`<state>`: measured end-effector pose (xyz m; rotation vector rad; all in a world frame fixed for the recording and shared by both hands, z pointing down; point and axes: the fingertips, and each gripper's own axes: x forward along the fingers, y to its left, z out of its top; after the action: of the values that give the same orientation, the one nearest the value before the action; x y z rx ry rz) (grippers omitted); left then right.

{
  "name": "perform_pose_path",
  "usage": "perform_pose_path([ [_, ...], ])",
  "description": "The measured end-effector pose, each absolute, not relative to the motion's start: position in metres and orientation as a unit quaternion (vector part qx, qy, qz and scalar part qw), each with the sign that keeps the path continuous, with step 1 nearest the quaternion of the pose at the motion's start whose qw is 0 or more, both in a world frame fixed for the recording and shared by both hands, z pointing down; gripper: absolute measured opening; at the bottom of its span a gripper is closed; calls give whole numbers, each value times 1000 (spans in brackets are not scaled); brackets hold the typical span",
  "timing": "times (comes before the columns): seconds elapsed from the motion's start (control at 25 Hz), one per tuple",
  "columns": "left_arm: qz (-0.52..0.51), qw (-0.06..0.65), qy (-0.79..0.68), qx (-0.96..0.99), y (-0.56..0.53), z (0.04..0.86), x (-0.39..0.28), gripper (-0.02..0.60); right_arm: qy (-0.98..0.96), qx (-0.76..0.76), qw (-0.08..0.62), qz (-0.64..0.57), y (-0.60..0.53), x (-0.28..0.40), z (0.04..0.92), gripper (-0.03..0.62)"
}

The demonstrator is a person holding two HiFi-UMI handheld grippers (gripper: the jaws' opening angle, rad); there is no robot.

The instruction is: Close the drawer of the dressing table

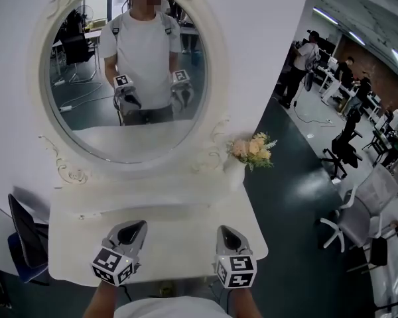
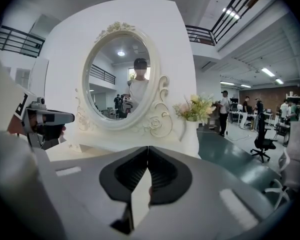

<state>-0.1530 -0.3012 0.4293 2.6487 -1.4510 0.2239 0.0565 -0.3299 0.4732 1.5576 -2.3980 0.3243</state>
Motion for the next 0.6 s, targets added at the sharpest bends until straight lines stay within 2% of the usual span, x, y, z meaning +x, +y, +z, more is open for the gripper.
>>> perform_pose_path([
  [0.6, 61, 30, -492, 868, -301, 406, -171, -2, -823, 548, 109, 99, -322, 63, 451, 3],
])
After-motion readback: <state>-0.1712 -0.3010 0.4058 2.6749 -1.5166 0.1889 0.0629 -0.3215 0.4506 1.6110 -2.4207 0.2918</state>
